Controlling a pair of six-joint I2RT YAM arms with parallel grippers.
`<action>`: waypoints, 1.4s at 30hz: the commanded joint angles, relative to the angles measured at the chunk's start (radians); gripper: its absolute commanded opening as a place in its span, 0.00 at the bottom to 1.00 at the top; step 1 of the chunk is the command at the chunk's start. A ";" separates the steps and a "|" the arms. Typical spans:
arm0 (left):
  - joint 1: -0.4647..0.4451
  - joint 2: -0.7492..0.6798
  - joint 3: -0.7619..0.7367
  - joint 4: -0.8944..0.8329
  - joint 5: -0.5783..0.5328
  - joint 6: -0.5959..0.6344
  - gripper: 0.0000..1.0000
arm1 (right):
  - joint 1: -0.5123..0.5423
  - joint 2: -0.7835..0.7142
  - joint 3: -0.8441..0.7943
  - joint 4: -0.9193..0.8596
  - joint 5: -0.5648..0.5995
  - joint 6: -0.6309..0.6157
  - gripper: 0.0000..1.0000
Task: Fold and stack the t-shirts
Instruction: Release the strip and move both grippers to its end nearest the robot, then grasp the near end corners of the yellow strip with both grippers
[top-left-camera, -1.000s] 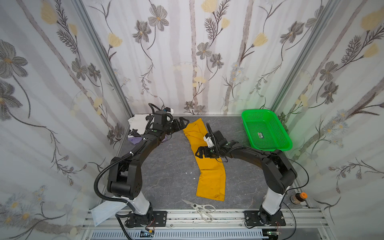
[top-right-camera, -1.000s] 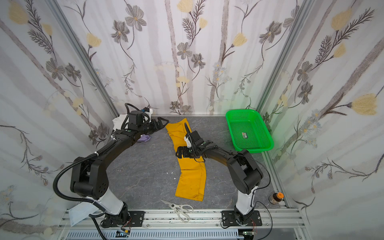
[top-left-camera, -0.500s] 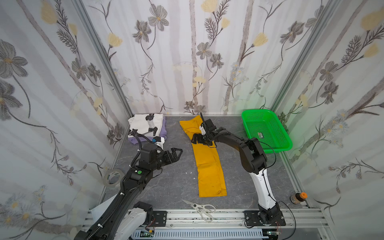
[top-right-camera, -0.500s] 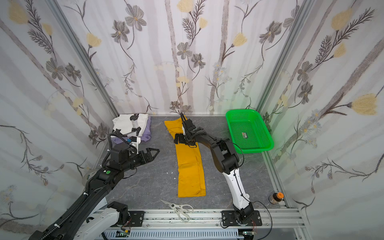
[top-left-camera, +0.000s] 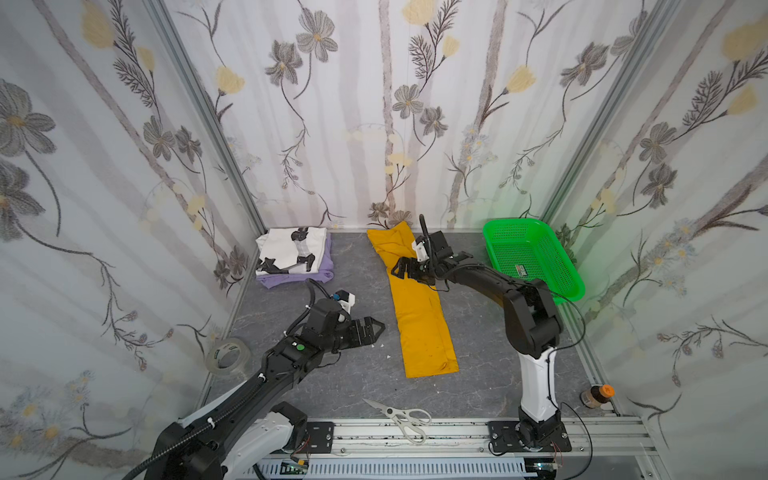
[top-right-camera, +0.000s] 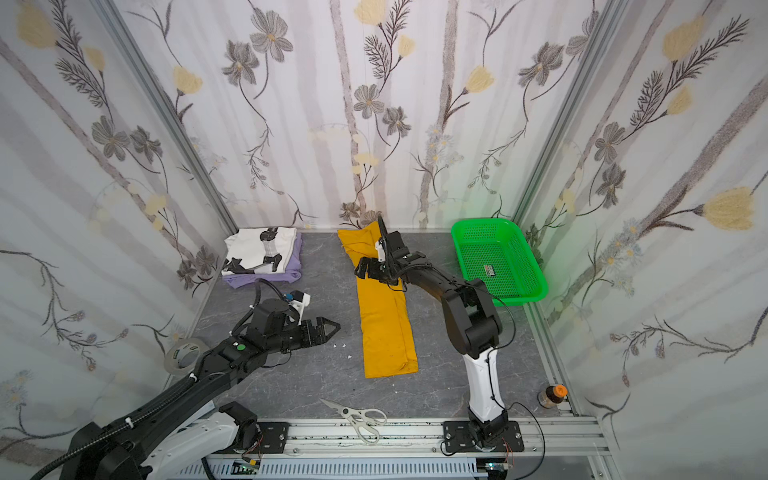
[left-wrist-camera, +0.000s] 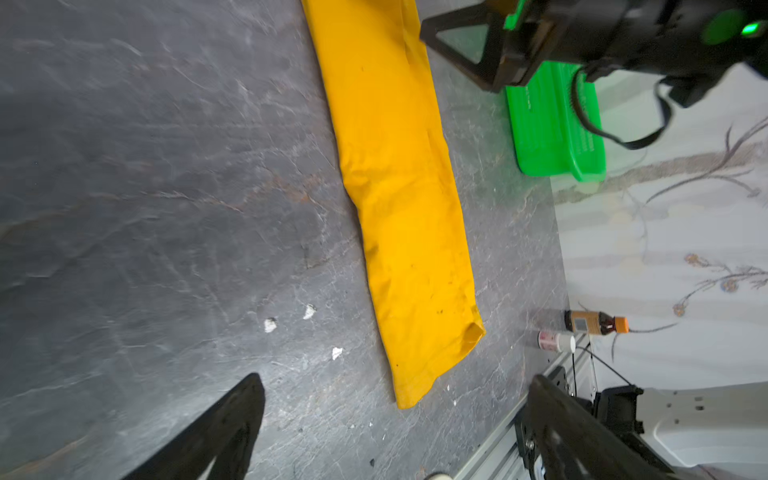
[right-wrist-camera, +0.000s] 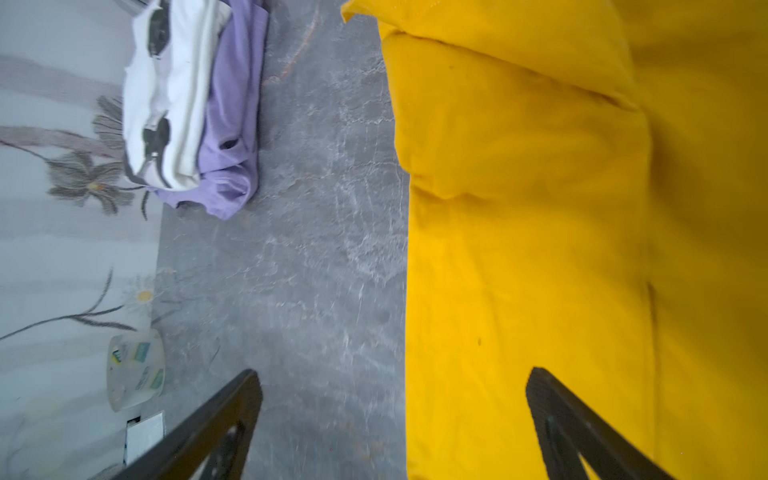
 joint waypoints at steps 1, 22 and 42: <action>-0.089 0.070 -0.013 0.146 0.013 -0.048 0.96 | -0.005 -0.228 -0.247 0.131 -0.002 -0.012 1.00; -0.400 0.533 0.122 0.108 -0.064 -0.134 0.60 | 0.053 -1.150 -1.169 0.001 0.203 0.240 0.75; -0.418 0.520 0.133 -0.040 -0.124 -0.185 0.01 | 0.169 -1.038 -1.225 0.125 0.045 0.209 0.48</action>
